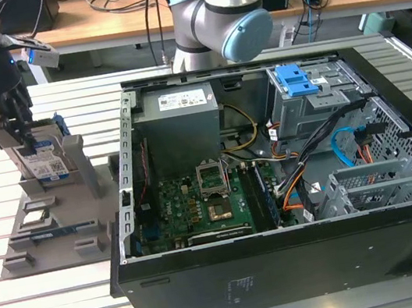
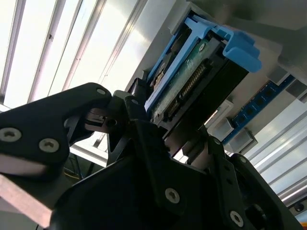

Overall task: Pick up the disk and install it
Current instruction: 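Pick up the disk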

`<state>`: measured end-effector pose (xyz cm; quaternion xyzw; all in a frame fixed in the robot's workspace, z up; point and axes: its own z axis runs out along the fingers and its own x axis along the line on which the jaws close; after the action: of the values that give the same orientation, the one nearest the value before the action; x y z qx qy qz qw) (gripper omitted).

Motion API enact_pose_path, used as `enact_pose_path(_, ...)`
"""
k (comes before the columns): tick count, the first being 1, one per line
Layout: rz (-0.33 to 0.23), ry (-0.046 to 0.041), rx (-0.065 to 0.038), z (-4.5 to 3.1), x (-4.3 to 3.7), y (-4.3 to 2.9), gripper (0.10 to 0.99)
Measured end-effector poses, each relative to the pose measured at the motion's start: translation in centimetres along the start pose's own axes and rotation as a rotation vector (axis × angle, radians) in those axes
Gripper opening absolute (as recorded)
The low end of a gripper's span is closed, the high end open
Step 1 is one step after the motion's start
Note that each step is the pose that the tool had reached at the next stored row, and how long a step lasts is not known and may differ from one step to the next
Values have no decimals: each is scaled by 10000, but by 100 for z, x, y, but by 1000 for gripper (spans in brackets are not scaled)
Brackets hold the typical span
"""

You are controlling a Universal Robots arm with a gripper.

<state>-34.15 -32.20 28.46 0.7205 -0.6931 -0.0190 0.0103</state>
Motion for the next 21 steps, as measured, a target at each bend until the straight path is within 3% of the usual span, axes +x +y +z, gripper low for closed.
enact_pose_path(3,-1,1,-1,0,0,0,525)
enact_pose_path(5,0,2,-1,0,0,0,396)
enact_pose_path(7,0,2,0,0,0,0,361)
enact_pose_path(21,0,7,-1,0,0,0,361)
